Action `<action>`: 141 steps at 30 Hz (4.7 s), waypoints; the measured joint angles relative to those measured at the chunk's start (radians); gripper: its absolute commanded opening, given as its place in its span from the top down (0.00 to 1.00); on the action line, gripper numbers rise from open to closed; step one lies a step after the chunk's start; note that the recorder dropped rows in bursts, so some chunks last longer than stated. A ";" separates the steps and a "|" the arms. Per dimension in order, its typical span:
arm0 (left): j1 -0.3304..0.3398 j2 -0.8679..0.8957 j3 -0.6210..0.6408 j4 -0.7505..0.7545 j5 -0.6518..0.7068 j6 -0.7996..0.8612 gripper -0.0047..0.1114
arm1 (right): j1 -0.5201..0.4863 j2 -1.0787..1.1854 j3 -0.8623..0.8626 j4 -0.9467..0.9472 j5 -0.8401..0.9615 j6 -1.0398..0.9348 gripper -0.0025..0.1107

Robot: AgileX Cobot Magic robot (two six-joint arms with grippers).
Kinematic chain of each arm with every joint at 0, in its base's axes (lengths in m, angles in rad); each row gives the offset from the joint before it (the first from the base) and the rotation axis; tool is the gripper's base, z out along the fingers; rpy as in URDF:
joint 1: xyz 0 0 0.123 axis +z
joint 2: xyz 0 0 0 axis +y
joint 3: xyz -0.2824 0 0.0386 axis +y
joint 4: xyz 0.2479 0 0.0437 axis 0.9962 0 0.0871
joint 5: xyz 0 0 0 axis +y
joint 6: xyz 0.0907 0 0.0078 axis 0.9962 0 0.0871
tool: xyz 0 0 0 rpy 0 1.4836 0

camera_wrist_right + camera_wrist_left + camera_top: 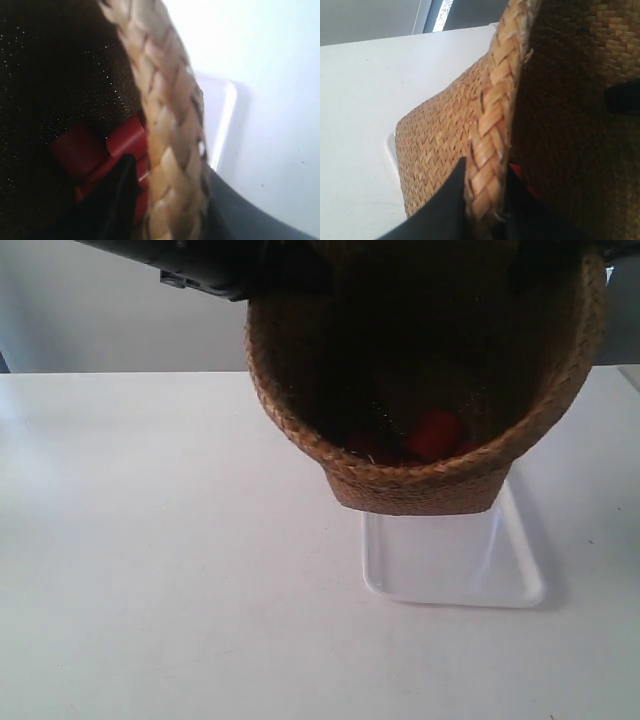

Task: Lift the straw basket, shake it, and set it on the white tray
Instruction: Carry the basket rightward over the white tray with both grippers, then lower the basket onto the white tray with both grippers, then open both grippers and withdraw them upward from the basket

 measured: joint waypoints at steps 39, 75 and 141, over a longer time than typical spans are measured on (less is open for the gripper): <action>-0.070 0.222 -0.051 -0.067 -0.116 -0.030 0.96 | -0.100 0.137 0.070 -0.068 -0.024 -0.081 0.98; -0.070 0.278 -0.053 -0.083 -0.120 -0.030 0.94 | -0.102 0.200 0.070 -0.083 -0.041 -0.088 0.91; -0.082 0.267 -0.060 0.003 -0.212 -0.011 0.36 | -0.100 0.002 0.070 -0.060 -0.176 -0.082 0.43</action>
